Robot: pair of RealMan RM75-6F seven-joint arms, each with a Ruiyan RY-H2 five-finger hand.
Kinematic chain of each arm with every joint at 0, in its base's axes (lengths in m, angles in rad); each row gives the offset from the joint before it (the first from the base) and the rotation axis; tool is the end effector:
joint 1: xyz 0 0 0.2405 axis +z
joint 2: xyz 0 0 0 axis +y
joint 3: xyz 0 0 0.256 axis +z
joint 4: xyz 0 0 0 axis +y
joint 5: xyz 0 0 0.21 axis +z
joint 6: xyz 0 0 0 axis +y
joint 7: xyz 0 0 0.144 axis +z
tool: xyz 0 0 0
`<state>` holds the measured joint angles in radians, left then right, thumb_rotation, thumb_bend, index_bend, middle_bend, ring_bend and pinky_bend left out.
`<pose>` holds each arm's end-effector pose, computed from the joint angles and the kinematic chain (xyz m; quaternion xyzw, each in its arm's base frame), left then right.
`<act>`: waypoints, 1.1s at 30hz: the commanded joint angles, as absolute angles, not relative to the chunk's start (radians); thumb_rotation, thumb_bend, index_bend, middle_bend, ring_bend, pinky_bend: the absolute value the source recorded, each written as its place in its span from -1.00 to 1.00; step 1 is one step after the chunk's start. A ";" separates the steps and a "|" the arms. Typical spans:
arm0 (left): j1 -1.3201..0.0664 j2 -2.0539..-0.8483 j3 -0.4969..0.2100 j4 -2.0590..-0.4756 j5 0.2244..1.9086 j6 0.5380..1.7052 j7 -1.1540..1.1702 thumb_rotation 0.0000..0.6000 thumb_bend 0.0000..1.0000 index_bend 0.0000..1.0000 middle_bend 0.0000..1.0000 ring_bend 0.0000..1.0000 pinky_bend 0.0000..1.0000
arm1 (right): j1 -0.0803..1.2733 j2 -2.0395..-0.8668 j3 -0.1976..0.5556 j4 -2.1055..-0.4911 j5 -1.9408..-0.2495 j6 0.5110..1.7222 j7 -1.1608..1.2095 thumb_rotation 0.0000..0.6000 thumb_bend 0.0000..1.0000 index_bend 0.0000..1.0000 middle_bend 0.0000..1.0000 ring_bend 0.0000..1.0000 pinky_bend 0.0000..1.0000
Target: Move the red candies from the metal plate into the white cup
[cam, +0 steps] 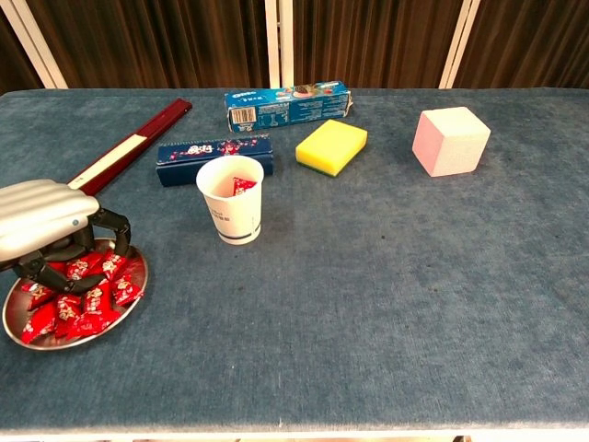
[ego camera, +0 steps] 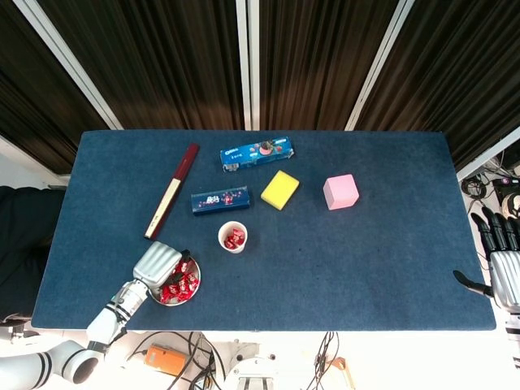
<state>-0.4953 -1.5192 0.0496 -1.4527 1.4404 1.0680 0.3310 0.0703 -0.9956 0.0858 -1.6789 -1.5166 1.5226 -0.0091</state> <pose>-0.2280 0.2497 -0.0248 -0.8020 -0.3253 -0.3042 0.3979 -0.3002 -0.1832 0.2006 0.5951 -0.3454 0.3933 0.6099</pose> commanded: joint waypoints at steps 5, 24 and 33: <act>-0.487 -1.493 0.039 -1.476 1.457 1.093 0.280 1.00 -0.21 0.11 0.90 0.71 0.64 | 0.070 -0.995 0.087 -1.682 -1.519 1.525 -0.011 1.00 -0.53 -1.00 -0.93 -1.00 -0.87; -0.637 -1.426 -0.162 -1.706 1.425 1.049 0.218 1.00 -0.22 0.11 0.90 0.71 0.64 | 0.072 -1.000 0.090 -1.655 -1.509 1.518 0.019 1.00 -0.53 -1.00 -0.93 -1.00 -0.86; -0.732 -1.492 -0.220 -1.660 1.245 0.946 0.336 1.00 -0.23 0.10 0.90 0.71 0.64 | 0.075 -1.003 0.095 -1.631 -1.491 1.505 0.042 1.00 -0.53 -1.00 -0.93 -1.00 -0.86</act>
